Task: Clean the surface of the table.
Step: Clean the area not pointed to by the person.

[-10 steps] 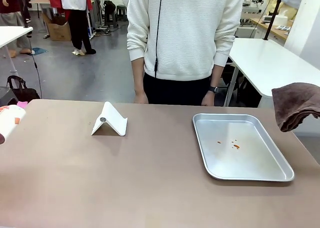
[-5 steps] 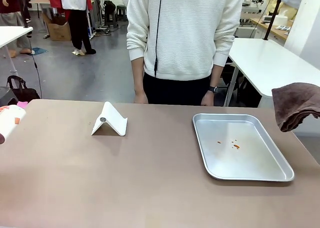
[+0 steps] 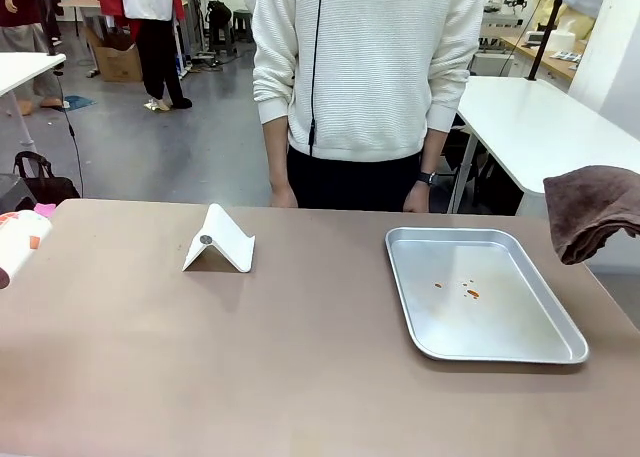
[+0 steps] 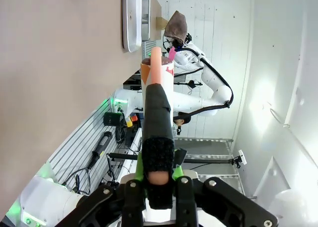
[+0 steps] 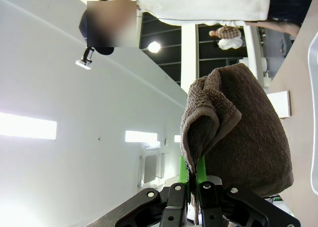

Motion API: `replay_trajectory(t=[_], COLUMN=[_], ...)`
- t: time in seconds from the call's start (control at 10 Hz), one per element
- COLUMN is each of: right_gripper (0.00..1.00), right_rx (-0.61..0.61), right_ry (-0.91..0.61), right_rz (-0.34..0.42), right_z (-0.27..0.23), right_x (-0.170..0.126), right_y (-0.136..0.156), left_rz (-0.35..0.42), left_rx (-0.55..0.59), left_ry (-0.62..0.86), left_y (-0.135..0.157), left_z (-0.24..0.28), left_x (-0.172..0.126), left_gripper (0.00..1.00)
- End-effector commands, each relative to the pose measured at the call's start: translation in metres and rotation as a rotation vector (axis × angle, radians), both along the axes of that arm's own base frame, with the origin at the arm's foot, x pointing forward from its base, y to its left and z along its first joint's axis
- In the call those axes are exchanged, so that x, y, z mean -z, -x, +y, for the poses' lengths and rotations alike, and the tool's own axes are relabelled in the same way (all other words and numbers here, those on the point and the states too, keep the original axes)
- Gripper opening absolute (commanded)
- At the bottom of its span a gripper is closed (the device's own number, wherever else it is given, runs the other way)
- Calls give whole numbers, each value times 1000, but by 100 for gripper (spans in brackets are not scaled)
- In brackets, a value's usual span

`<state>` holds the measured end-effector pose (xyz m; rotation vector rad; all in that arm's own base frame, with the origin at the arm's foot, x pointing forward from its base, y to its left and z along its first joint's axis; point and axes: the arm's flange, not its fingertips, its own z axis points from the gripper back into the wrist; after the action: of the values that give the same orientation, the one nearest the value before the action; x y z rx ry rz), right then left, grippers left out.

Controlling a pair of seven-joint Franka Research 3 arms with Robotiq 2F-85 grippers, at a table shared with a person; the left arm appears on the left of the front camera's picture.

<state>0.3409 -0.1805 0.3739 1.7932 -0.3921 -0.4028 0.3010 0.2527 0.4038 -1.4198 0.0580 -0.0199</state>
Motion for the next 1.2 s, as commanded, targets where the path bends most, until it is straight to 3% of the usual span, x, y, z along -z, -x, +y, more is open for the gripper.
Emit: replay_trajectory(t=[0.0, 0.4, 0.5, 0.7, 0.9, 1.1], right_gripper=[0, 0, 6, 6, 6, 6], right_rx=[-10, -10, 0, -17, 61, 112], right_ry=[-4, -4, 0, 233, 534, 737], right_rz=[-10, -10, 0, 46, 134, 186], right_z=[-2, -2, 0, 25, 48, 62], right_x=[-4, -4, 0, -14, -30, -40], right_y=[2, 2, 0, -12, -32, -49], left_rz=[9, 9, 9, 9, 9, 9], left_rx=[-5, -5, -5, -5, -5, -5], left_ry=[2, 2, 2, 2, 2, 2], left_y=[0, 0, 0, 0, 0, 0], left_z=[-1, -1, -1, -1, -1, -1], left_x=[-6, -6, -6, -6, -6, -6], left_gripper=[22, 22, 22, 22, 22, 22])
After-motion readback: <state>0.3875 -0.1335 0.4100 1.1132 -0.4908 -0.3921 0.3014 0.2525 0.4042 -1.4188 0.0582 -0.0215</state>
